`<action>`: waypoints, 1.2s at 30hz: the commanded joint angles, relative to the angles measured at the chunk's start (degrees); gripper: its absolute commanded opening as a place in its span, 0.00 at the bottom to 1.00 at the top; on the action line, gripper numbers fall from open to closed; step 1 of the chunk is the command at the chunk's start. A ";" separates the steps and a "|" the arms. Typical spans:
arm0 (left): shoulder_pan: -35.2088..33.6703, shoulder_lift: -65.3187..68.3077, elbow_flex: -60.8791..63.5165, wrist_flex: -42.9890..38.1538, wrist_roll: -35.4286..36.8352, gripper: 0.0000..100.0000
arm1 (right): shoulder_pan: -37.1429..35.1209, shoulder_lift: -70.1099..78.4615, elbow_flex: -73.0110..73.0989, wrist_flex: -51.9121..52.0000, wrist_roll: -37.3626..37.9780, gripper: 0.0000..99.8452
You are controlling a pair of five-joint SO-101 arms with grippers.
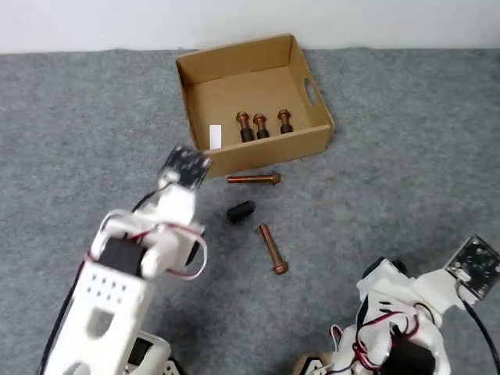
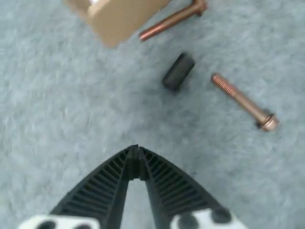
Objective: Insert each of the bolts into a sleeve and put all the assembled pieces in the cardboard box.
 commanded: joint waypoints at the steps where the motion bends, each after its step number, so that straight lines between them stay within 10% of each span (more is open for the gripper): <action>1: 1.93 9.93 -12.62 -2.11 -4.48 0.01 | 0.84 -0.13 -0.35 -1.45 -0.26 0.01; 16: 4.48 48.79 -41.63 -1.67 -40.70 0.02 | 0.84 -0.22 -0.26 -1.54 -0.26 0.01; 36: 7.82 82.02 -75.65 -0.88 -42.02 0.12 | 0.84 -0.22 -0.18 -1.63 -0.26 0.01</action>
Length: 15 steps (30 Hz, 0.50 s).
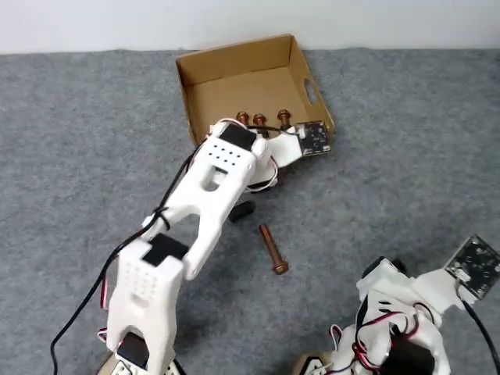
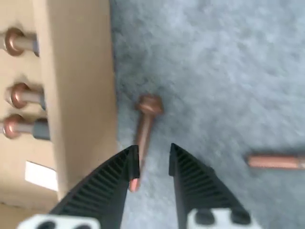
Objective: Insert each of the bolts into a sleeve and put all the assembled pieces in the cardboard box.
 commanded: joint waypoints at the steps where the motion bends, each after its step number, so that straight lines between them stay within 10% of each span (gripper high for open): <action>1: 0.26 3.78 -8.66 -0.44 -0.35 0.12 | 0.84 -0.22 -0.18 -1.45 -0.26 0.01; 15: 0.26 27.78 -40.84 15.82 -0.44 0.11 | 0.57 -0.22 -0.18 -1.45 -0.26 0.01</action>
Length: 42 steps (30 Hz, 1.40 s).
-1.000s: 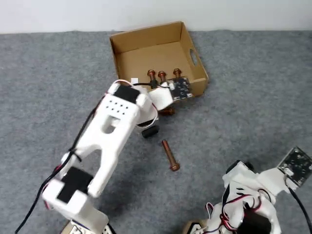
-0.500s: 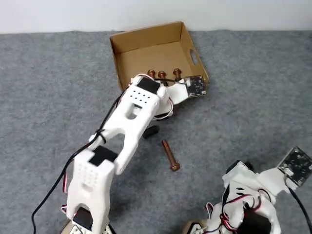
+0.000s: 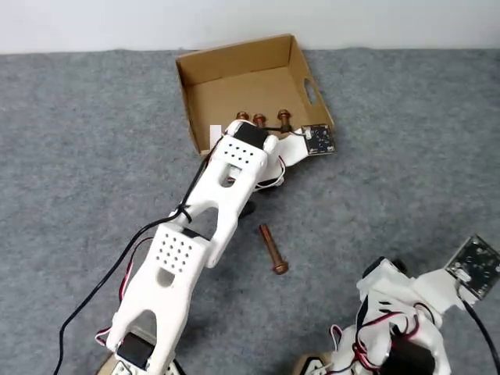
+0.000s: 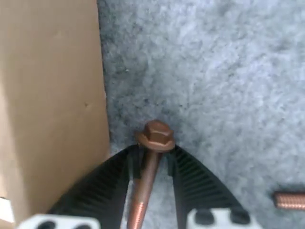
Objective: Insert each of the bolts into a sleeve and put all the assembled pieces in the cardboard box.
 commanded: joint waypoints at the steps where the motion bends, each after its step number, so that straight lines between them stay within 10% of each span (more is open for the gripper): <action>1: 0.18 3.96 -11.56 5.54 -0.53 0.11 | 0.57 -0.22 -0.18 -1.45 -0.26 0.01; 10: 0.26 11.25 -28.18 16.09 -1.41 0.00 | 0.57 -0.22 -0.18 -1.45 -0.26 0.01; 25: 5.10 -8.62 -36.26 16.44 19.08 0.00 | -0.75 -4.18 0.00 -1.45 -0.18 0.01; 42: 5.80 -57.93 18.33 16.00 24.53 0.00 | -8.75 -4.70 0.26 -1.54 0.09 0.01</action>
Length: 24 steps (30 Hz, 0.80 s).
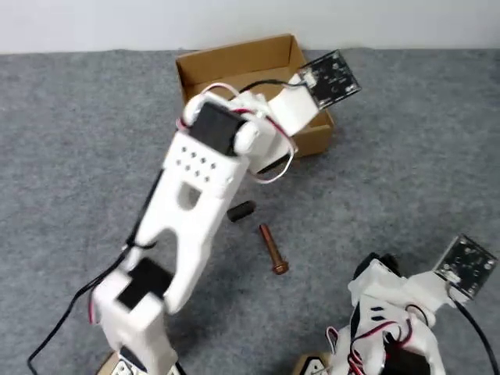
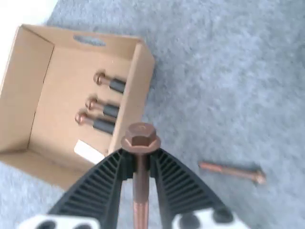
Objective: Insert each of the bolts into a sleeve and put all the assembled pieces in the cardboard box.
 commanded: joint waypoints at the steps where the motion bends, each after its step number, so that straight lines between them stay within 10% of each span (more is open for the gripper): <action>1: 0.09 -11.69 6.64 0.97 6.68 0.00 | -3.21 -0.66 -0.26 -1.36 0.09 0.01; 12: 0.09 -31.65 32.40 -3.43 19.60 0.00 | -18.24 -3.65 0.44 -1.71 2.90 0.01; 24: 1.14 -57.41 66.59 -31.74 33.85 0.00 | -35.74 -3.65 0.09 -1.98 2.90 0.01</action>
